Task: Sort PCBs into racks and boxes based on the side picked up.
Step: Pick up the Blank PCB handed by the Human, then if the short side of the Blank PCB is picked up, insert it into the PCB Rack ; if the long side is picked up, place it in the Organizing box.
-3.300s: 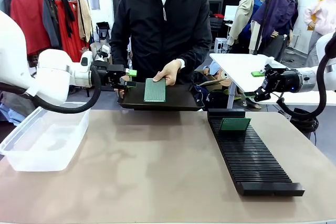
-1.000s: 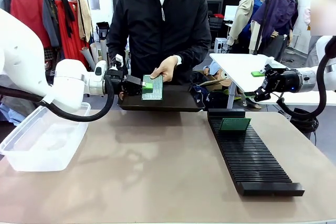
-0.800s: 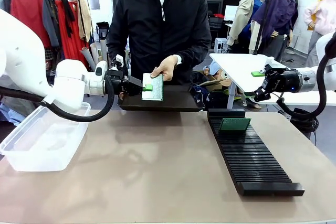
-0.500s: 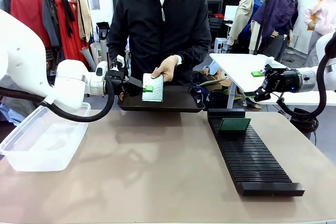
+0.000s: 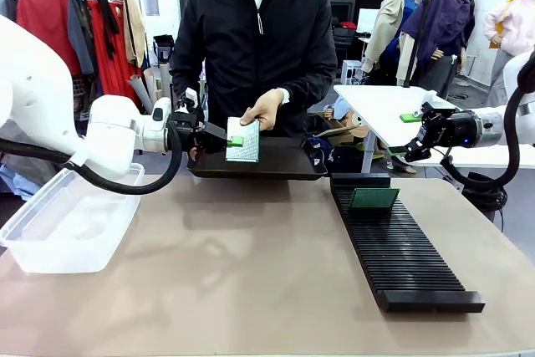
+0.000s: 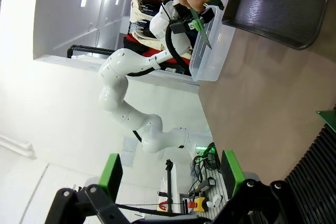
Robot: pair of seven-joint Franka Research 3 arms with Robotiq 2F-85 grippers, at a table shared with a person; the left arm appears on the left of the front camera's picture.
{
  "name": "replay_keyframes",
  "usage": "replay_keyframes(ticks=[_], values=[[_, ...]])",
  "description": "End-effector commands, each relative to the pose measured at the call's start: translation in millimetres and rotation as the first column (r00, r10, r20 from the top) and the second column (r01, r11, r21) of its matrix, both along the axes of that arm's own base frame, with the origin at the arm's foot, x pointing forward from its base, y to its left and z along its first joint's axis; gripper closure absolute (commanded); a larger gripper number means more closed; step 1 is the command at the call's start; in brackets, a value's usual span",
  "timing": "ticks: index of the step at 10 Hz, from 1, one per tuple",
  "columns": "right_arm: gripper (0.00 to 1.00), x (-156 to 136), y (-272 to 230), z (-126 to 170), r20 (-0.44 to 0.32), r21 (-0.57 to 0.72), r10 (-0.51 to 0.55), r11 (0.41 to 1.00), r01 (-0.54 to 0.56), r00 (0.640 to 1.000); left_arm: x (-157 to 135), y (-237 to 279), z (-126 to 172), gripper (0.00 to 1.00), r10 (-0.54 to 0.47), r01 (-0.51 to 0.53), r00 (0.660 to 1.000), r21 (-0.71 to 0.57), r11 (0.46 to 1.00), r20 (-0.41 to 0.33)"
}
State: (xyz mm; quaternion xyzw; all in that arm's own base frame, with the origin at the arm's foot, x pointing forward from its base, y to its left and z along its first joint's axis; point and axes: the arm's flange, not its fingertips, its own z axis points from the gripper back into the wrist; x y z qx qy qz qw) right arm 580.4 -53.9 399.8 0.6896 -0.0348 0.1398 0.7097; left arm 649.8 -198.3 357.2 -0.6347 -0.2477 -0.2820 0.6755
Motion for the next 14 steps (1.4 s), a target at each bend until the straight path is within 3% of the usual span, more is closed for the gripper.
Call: replay_keyframes(ticks=[1,14], values=[[0.00,0.2,1.5,2.2,0.018,0.017,-0.003,1.000,0.003,1.000,-0.9,-0.1,1.5,1.00,0.009,-0.009,1.000,-0.005,1.000,0.002],[0.00,0.2,1.5,2.2,0.018,0.017,-0.003,1.000,0.003,1.000,-0.9,-0.1,1.5,1.00,0.009,-0.009,1.000,-0.005,1.000,0.002]])
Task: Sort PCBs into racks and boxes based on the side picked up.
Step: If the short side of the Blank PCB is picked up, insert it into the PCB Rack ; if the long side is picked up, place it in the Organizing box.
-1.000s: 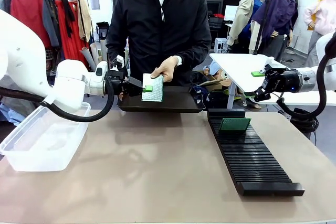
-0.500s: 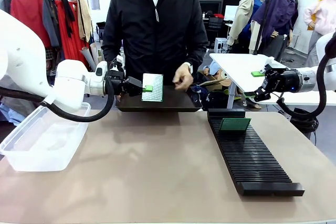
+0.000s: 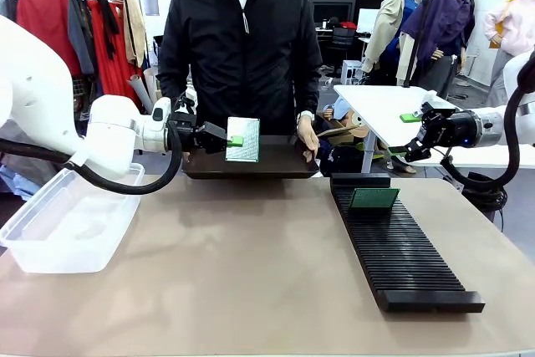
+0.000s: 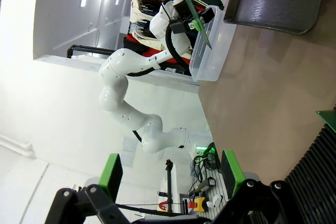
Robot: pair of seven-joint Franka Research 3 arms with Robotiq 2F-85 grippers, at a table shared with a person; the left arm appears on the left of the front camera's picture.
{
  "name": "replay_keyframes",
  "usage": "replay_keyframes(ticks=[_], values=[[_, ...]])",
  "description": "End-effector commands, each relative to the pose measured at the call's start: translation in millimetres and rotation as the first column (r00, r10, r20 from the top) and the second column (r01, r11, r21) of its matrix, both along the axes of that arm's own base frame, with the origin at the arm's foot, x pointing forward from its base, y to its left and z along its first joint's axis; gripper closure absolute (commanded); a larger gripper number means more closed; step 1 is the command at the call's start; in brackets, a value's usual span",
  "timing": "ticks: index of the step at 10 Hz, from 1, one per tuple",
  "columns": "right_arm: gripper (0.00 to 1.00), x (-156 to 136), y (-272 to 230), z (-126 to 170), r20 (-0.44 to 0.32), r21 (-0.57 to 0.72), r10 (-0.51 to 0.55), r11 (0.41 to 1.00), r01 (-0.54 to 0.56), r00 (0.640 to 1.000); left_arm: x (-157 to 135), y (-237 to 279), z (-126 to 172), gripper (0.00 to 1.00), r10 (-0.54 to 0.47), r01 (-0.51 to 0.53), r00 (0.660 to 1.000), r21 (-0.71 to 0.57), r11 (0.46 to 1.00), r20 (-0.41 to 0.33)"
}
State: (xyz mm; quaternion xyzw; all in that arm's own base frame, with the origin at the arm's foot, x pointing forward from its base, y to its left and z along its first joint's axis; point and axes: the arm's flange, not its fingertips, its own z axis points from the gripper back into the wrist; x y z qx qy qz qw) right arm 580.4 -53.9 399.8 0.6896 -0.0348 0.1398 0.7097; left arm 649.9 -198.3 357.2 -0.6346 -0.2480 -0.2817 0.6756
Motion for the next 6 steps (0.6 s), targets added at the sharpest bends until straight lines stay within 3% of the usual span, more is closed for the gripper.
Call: replay_keyframes(ticks=[1,4,6], values=[[0.00,0,1,2,0.018,0.017,-0.003,1.000,0.003,1.000,0,0,0,1.00,0.000,0.000,1.000,0.000,1.000,0.000],[0.00,0,1,2,0.018,0.017,-0.003,1.000,0.003,1.000,-32,23,22,1.00,-0.020,0.019,0.998,-0.015,1.000,-0.060],[0.00,0,1,2,0.018,0.017,-0.003,1.000,0.003,1.000,-59,44,29,1.00,0.018,-0.017,0.995,0.008,1.000,-0.095]])
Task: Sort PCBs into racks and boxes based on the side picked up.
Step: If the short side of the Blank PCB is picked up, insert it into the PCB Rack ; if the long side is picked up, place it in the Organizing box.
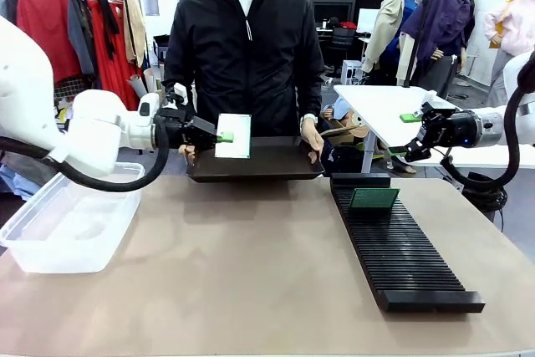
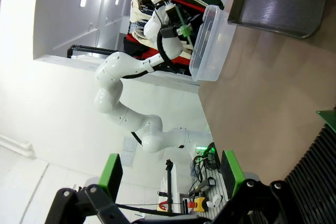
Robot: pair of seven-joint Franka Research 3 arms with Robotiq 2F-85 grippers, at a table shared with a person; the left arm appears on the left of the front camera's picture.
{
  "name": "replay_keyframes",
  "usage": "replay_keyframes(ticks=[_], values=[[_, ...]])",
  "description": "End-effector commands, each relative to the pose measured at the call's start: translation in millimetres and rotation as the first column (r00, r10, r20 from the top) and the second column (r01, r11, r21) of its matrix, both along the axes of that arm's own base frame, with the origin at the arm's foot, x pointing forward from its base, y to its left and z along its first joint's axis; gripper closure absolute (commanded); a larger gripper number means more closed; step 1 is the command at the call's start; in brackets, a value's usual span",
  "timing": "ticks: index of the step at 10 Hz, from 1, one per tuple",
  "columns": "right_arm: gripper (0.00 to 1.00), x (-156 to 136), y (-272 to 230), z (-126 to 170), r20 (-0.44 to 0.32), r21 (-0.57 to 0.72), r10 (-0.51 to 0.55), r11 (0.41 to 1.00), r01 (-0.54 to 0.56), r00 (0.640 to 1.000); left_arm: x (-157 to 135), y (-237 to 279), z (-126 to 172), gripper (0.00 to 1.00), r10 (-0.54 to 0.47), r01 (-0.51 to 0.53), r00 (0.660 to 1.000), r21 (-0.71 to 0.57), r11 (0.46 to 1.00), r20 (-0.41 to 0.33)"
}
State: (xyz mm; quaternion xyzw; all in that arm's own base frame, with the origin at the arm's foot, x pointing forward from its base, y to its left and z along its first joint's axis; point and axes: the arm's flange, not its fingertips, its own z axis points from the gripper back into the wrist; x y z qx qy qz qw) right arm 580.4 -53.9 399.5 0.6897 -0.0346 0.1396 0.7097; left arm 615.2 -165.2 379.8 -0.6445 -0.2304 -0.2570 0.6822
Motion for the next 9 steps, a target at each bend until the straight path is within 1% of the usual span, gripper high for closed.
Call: replay_keyframes(ticks=[1,2,3,5,7,9], values=[[0.00,0,1,2,0.019,0.017,-0.003,1.000,0.003,1.000,-38,27,6,1.00,0.048,-0.046,0.997,0.031,0.998,-0.061],[0.00,0,1,2,0.019,0.017,-0.003,1.000,0.003,1.000,-52,45,7,1.00,0.094,-0.090,0.992,0.048,0.995,-0.083],[0.00,0,1,2,0.019,0.017,-0.003,1.000,0.003,1.000,-68,71,9,1.00,0.155,-0.147,0.980,0.076,0.986,-0.123],[0.00,0,1,2,0.019,0.017,-0.003,1.000,0.003,1.000,-88,105,18,1.00,0.186,-0.157,0.961,0.148,0.976,-0.204],[0.00,0,1,2,0.019,0.017,-0.003,1.000,0.003,1.000,-102,132,36,1.00,0.212,-0.154,0.938,0.217,0.964,-0.275],[0.00,0,1,2,0.019,0.017,-0.003,1.000,0.003,1.000,-111,161,60,1.00,0.244,-0.136,0.901,0.300,0.944,-0.358]])
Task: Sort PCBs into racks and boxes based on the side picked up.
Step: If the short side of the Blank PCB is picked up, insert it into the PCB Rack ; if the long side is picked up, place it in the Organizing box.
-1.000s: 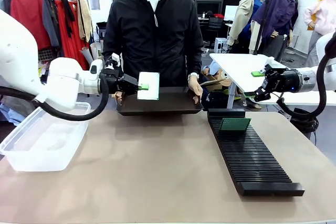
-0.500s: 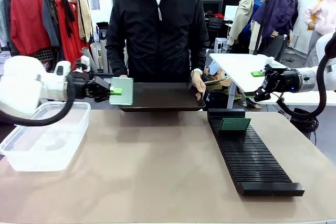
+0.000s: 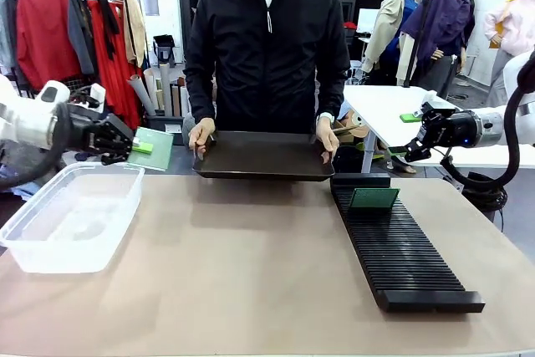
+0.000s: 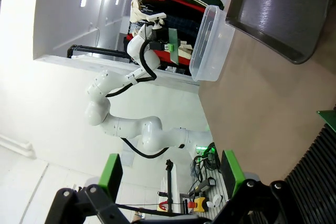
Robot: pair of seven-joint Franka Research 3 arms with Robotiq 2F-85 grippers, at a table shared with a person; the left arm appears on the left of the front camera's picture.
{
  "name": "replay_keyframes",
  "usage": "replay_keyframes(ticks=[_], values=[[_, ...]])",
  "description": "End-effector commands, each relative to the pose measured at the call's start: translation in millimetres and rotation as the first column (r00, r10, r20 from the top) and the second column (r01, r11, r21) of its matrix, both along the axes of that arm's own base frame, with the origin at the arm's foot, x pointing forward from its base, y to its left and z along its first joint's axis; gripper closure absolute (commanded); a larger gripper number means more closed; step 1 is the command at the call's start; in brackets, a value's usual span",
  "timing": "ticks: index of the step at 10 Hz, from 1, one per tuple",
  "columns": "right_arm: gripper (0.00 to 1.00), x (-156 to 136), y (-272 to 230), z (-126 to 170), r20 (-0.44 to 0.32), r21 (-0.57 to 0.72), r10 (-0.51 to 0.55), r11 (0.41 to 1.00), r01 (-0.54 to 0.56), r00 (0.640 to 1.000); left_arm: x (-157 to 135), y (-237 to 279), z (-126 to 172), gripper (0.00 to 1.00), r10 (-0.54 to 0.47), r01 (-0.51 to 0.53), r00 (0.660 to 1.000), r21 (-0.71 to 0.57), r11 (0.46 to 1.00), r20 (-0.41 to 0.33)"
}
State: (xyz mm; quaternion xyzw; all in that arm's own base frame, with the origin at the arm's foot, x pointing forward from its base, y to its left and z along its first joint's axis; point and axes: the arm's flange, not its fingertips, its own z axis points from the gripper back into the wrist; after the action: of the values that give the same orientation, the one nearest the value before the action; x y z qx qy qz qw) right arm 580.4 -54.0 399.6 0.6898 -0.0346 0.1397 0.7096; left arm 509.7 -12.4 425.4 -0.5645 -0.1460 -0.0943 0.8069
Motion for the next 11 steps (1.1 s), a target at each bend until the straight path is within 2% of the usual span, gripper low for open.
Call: replay_keyframes(ticks=[1,2,5,6,8,11], values=[[0.00,0,2,2,0.019,0.017,-0.003,1.000,0.003,1.000,-5,17,24,1.00,-0.017,0.021,0.995,0.040,0.999,-0.101],[0.00,0,2,2,0.019,0.017,-0.003,1.000,0.003,1.000,-2,30,38,1.00,-0.039,0.051,0.986,0.075,0.996,-0.162],[0.00,0,2,2,0.019,0.017,-0.003,1.000,0.003,1.000,8,61,62,1.00,0.000,0.053,0.972,0.219,0.974,-0.234],[0.00,0,2,2,0.019,0.017,-0.003,1.000,0.003,1.000,13,68,68,1.00,0.036,0.047,0.958,0.278,0.959,-0.286],[0.00,0,2,2,0.019,0.017,-0.003,1.000,0.003,1.000,28,76,79,1.00,0.132,0.052,0.906,0.415,0.908,-0.402],[0.00,0,2,2,0.019,0.017,-0.003,1.000,0.003,1.000,46,77,81,1.00,0.202,0.096,0.862,0.542,0.835,-0.465]])
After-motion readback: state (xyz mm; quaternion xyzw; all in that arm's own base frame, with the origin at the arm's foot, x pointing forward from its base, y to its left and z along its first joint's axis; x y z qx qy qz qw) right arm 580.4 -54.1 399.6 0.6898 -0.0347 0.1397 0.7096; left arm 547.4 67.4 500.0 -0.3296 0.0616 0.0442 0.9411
